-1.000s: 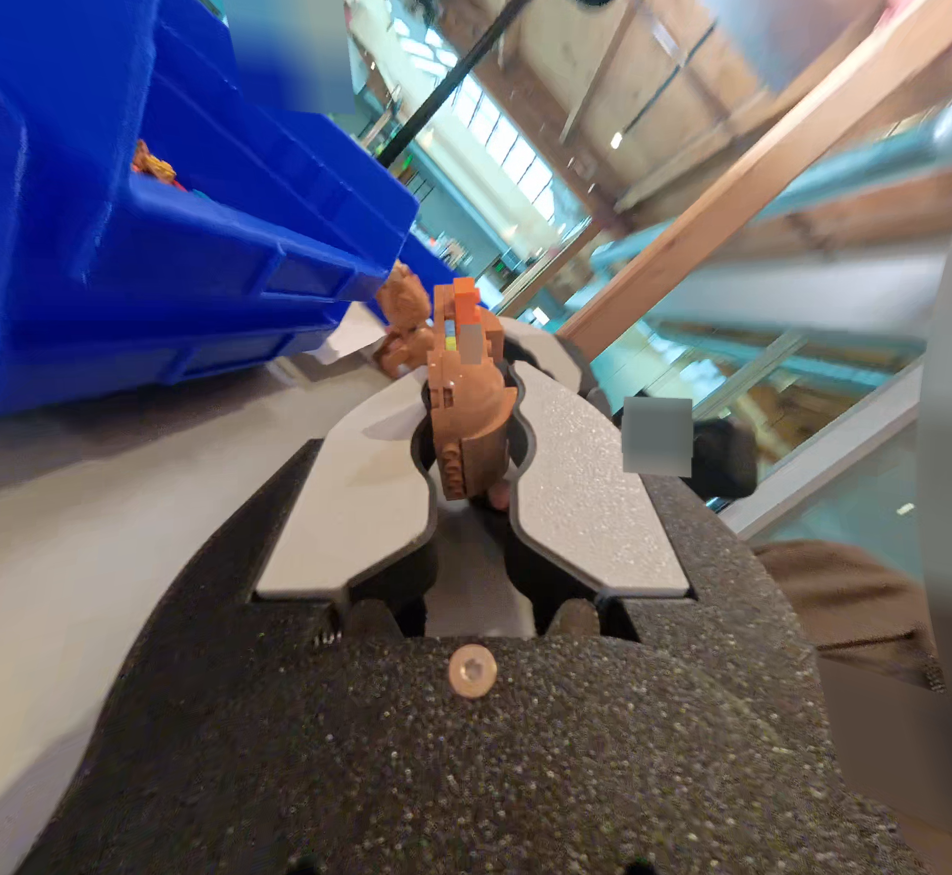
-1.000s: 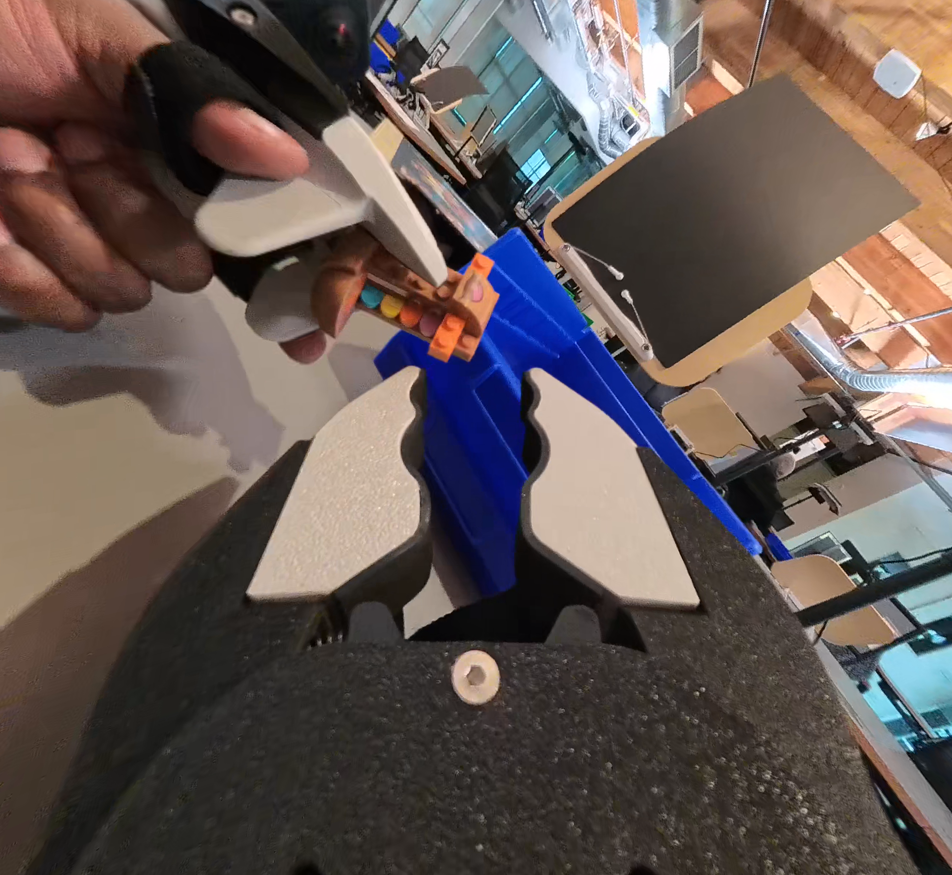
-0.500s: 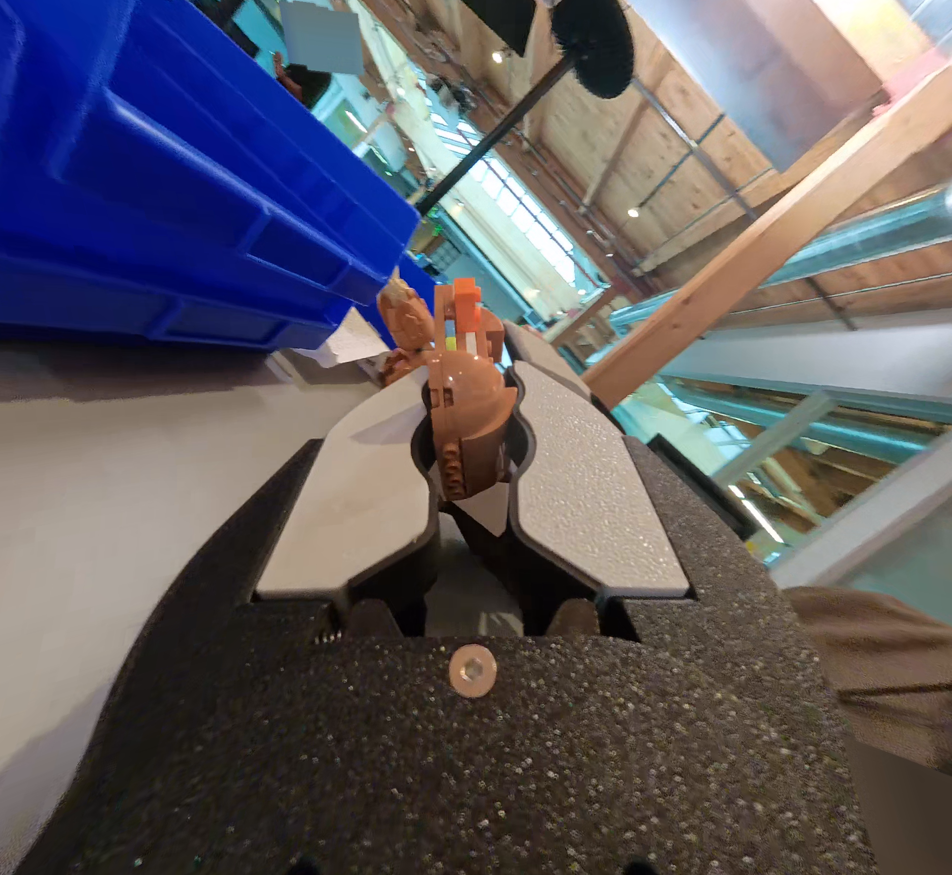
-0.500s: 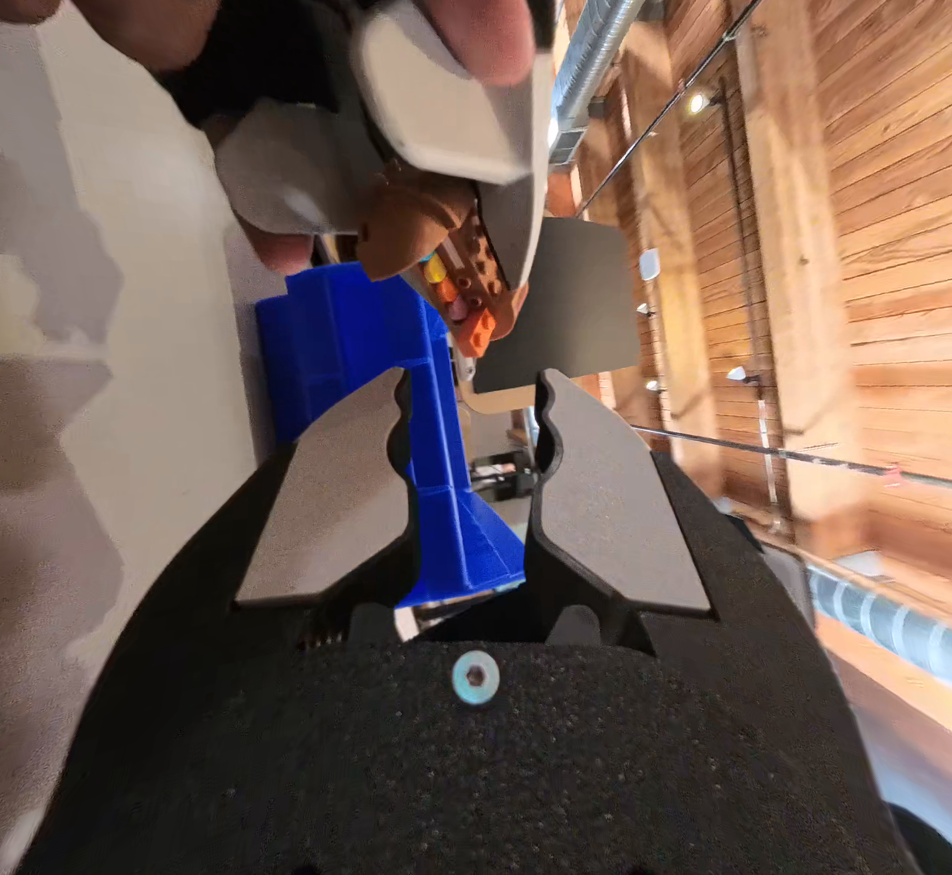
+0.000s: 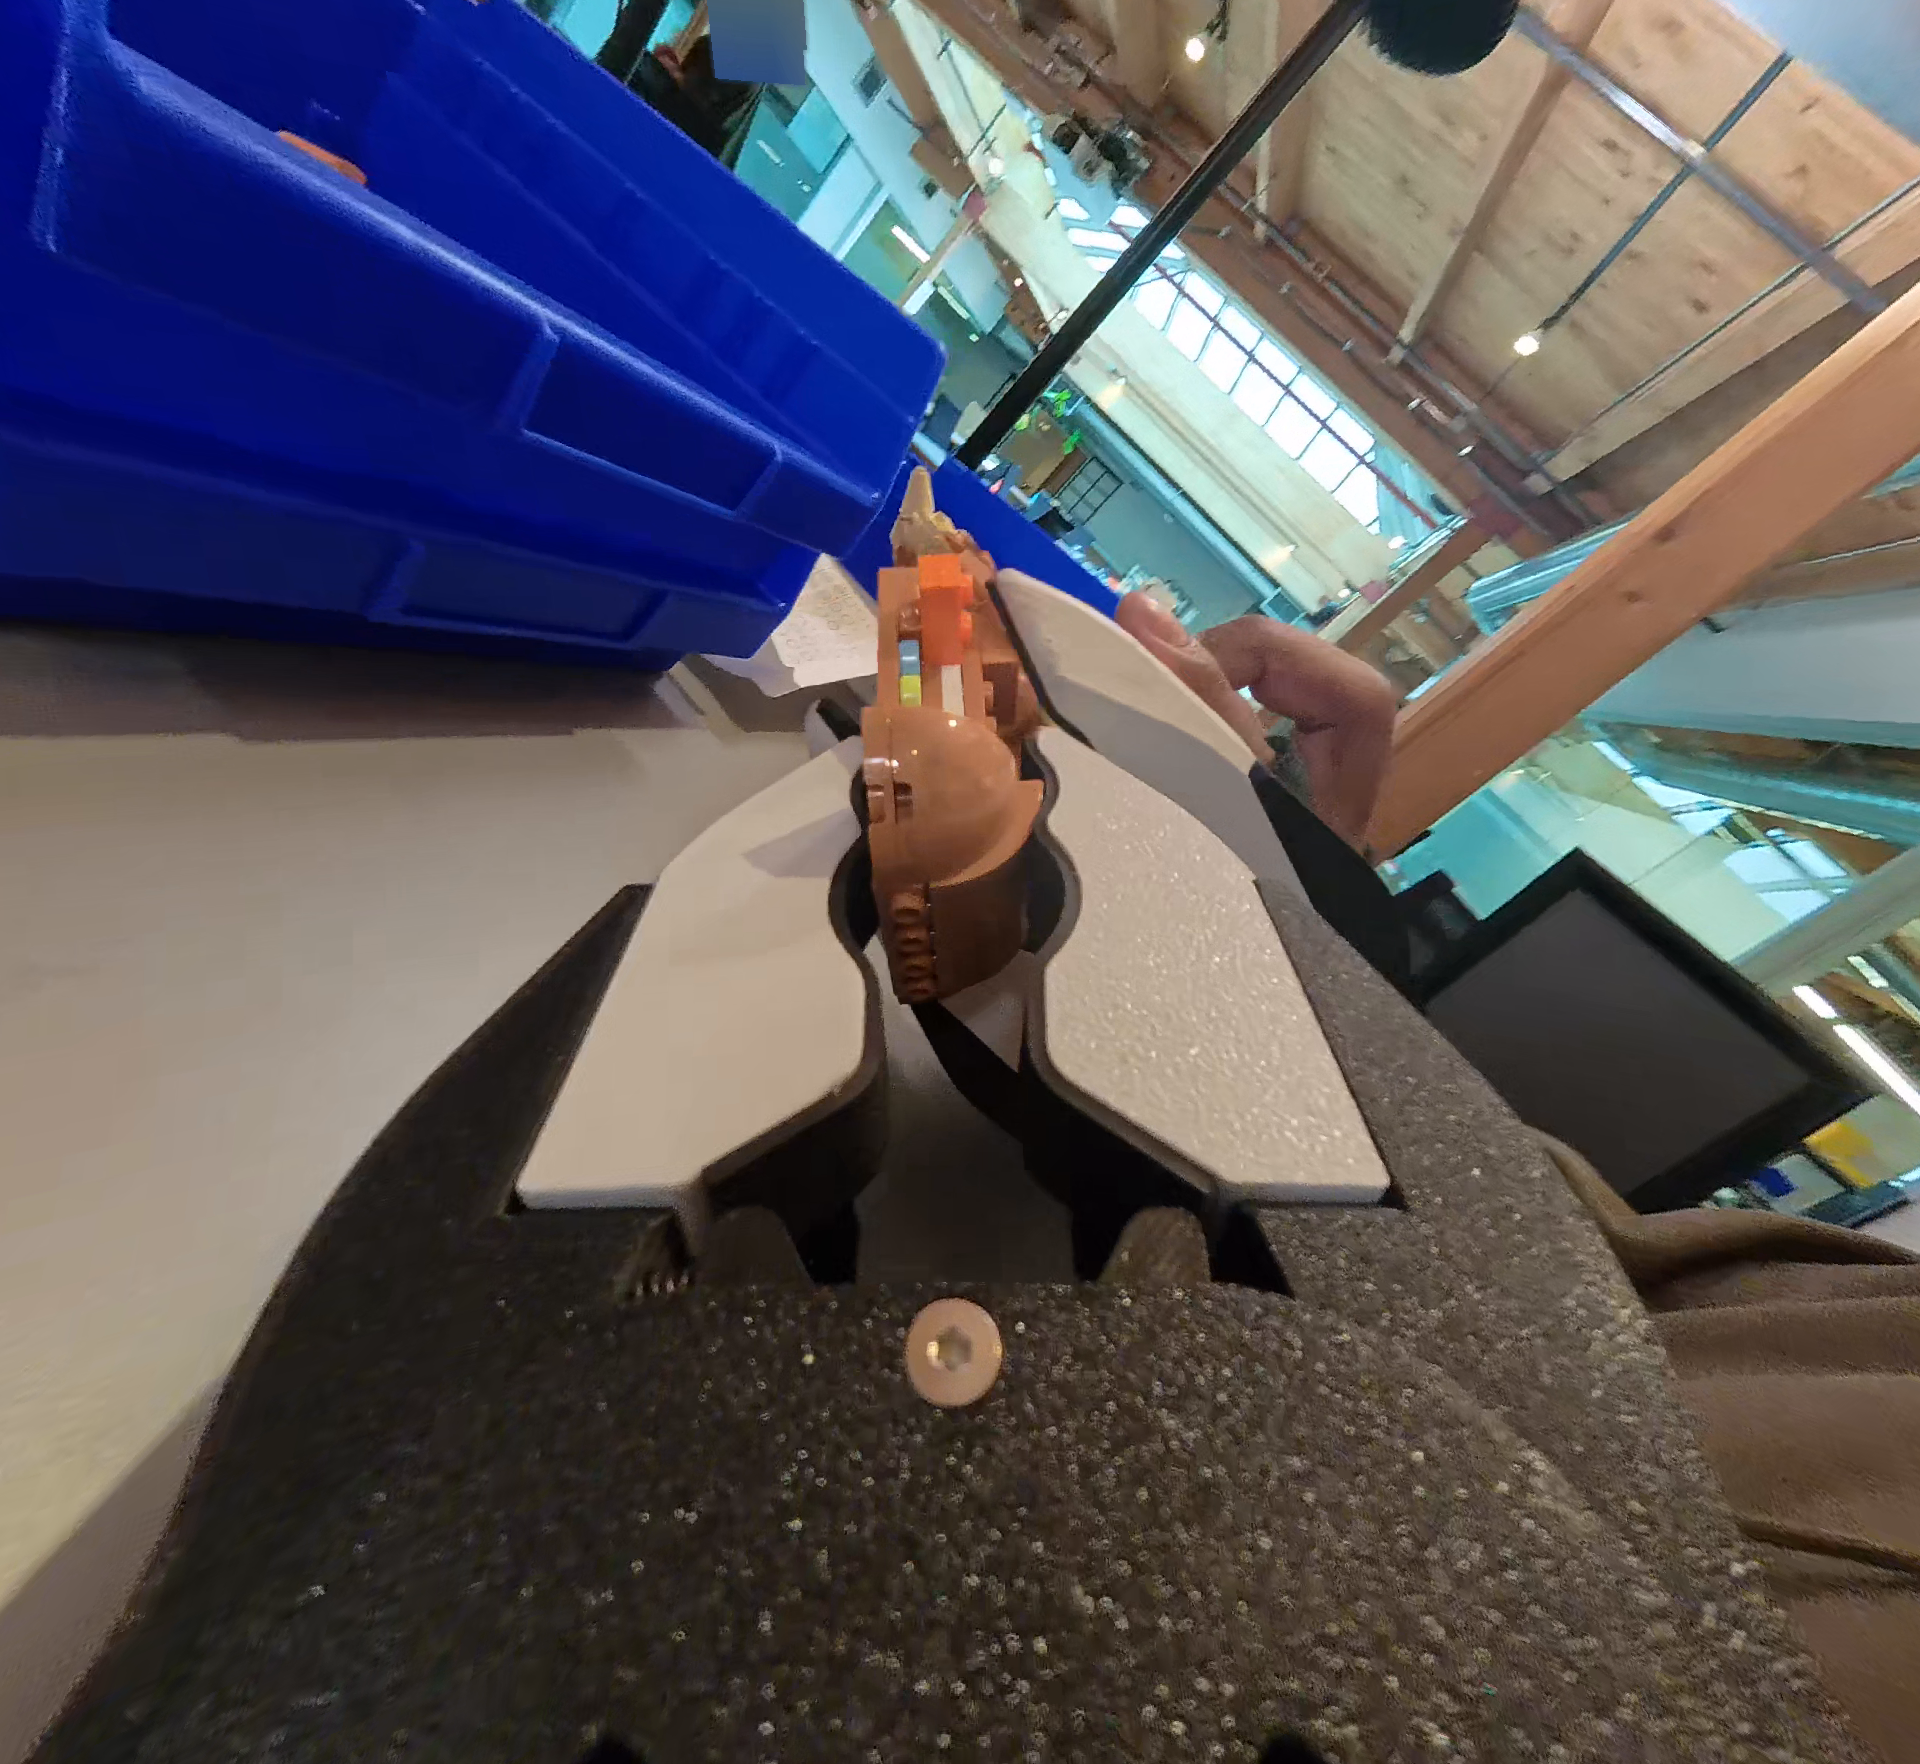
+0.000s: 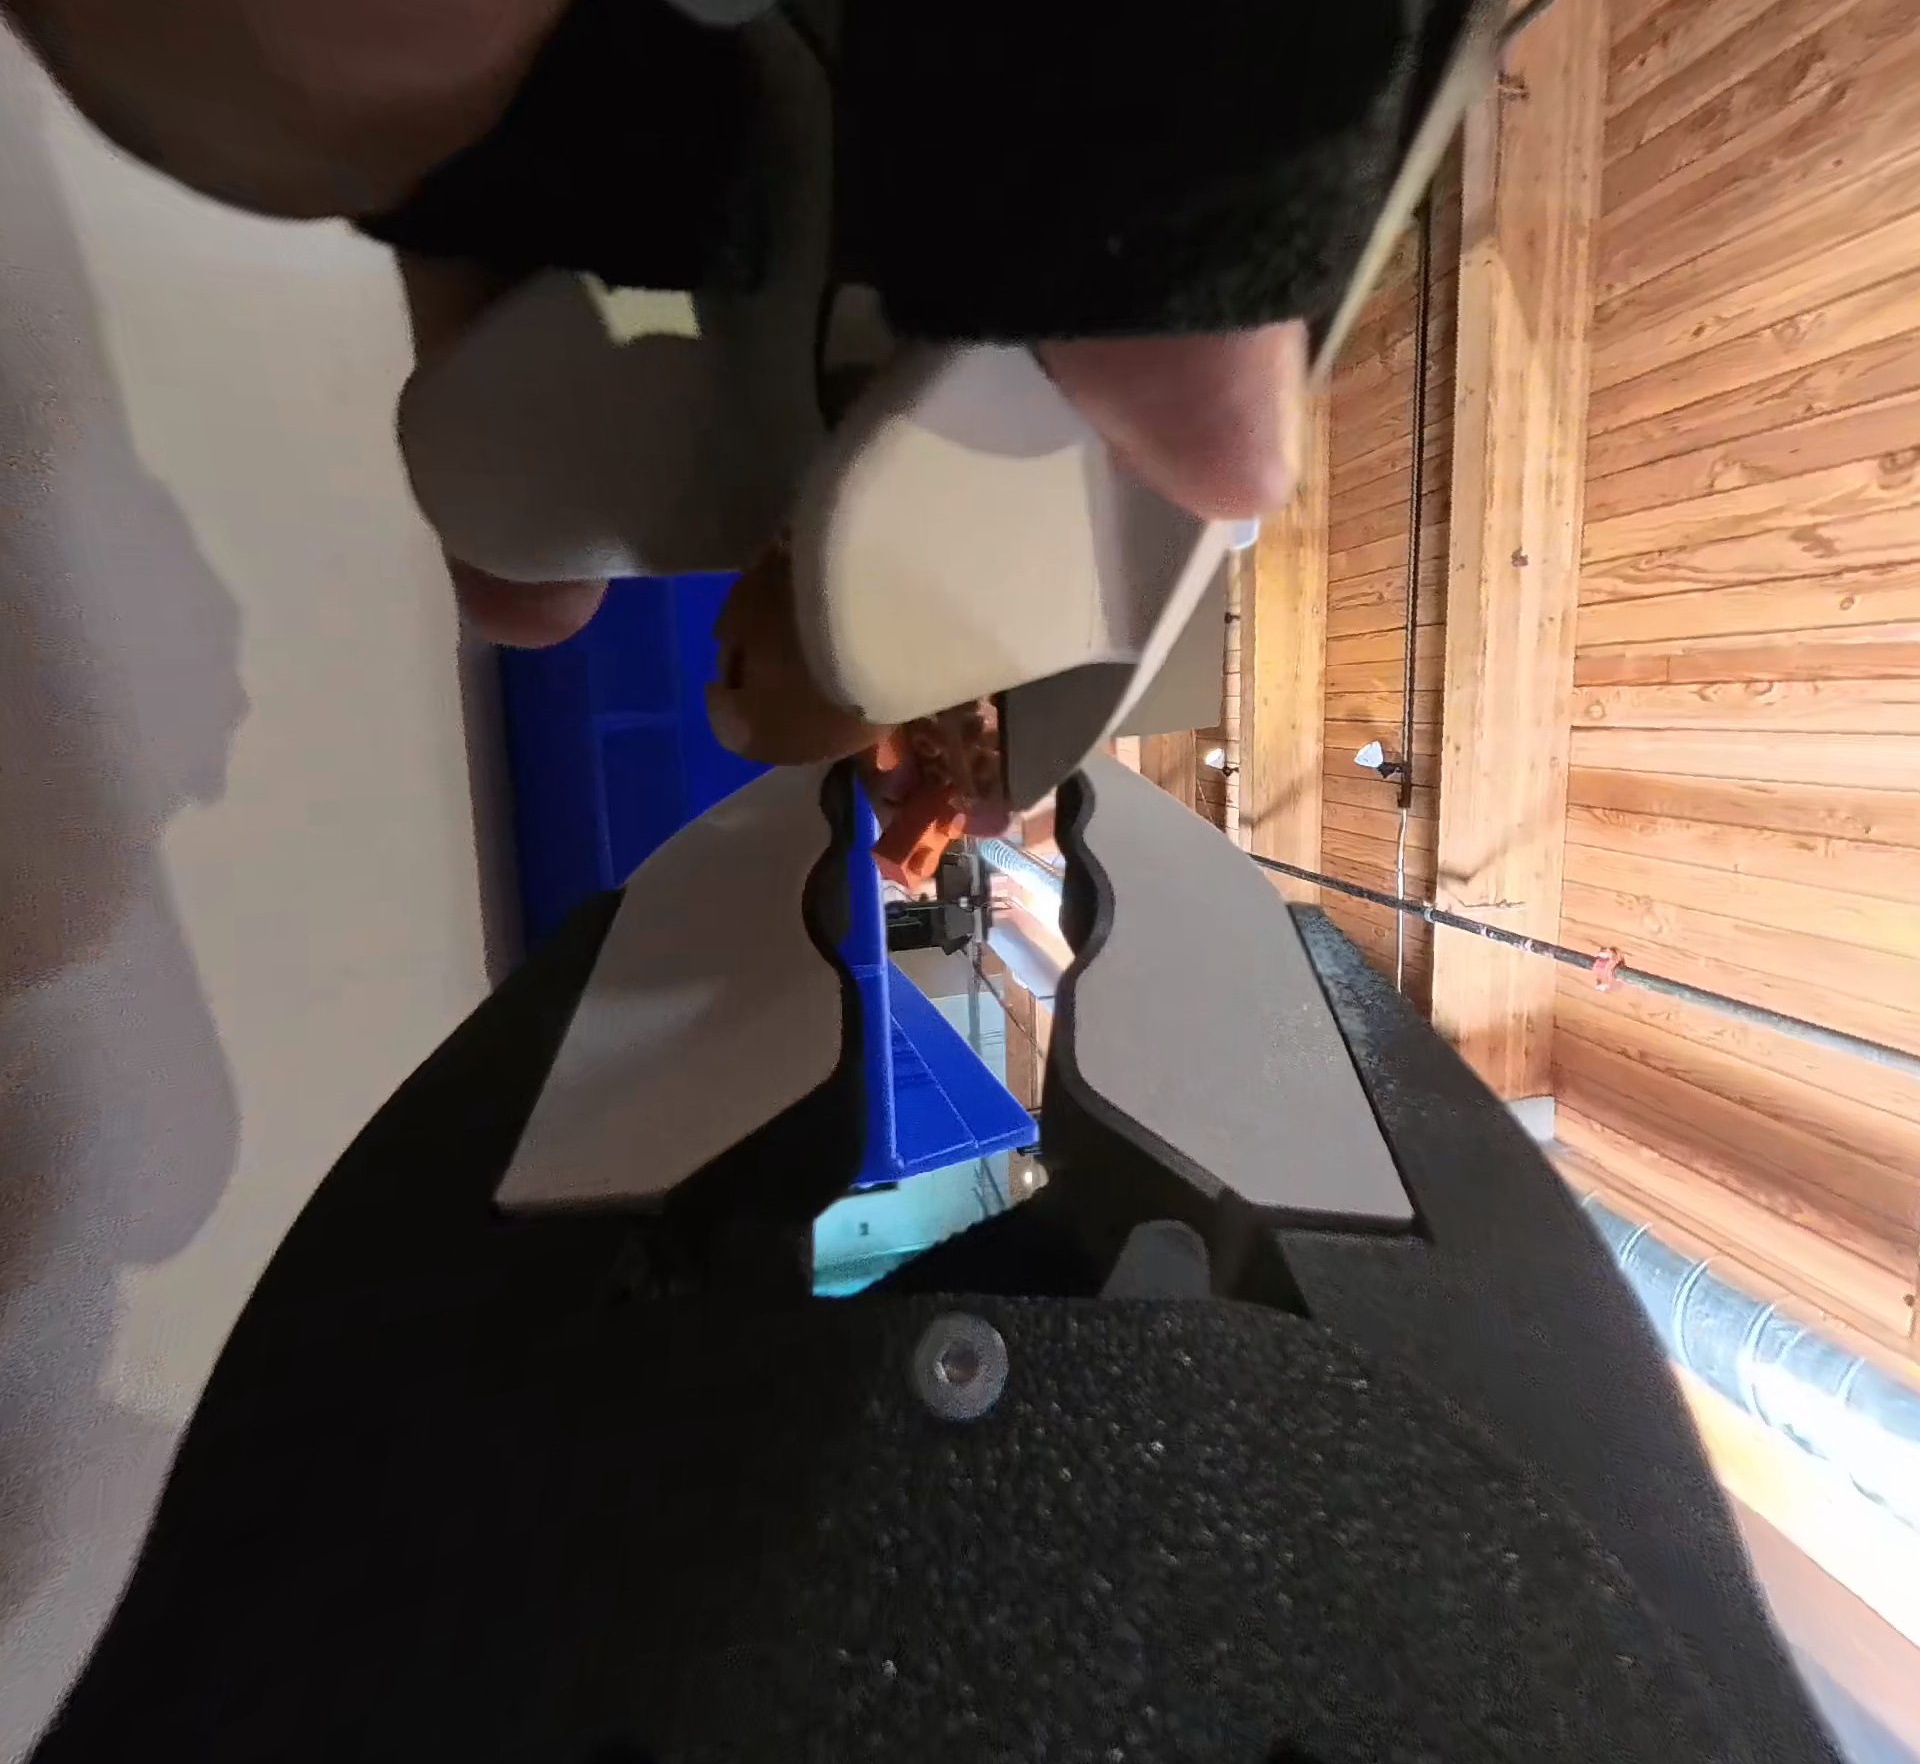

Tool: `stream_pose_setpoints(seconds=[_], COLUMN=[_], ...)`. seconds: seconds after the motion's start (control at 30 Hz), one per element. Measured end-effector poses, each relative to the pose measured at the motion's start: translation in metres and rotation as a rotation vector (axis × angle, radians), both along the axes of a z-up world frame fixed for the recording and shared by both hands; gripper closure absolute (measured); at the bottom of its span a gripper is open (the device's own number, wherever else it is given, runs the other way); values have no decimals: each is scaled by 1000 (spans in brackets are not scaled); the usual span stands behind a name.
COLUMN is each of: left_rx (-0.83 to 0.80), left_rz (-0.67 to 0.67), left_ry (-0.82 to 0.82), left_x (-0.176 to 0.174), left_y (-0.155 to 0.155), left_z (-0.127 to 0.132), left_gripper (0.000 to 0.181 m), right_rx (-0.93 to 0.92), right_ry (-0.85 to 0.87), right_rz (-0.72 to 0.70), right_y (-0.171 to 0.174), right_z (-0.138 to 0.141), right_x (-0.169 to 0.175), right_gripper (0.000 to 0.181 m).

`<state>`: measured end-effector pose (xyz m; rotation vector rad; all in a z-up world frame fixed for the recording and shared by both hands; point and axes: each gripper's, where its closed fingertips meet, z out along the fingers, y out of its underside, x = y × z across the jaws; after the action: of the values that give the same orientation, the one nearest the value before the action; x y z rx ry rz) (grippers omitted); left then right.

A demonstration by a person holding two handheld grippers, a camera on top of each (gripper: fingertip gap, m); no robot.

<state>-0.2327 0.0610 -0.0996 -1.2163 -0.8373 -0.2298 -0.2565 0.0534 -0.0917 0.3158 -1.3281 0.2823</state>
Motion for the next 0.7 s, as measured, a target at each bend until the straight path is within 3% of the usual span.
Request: stream_pose_setpoints(seconds=[0.3, 0.7], left_rx=[-271, -446], left_rz=[57, 45], left_ry=[137, 250], left_x=[-3, -2], left_y=[-4, -6], left_z=[-13, -21], left_gripper=[152, 151], right_rx=[57, 33], right_ry=[-49, -142], right_rz=[2, 22], right_y=[0, 0], right_z=[-11, -21], right_x=[0, 2], right_gripper=[146, 146])
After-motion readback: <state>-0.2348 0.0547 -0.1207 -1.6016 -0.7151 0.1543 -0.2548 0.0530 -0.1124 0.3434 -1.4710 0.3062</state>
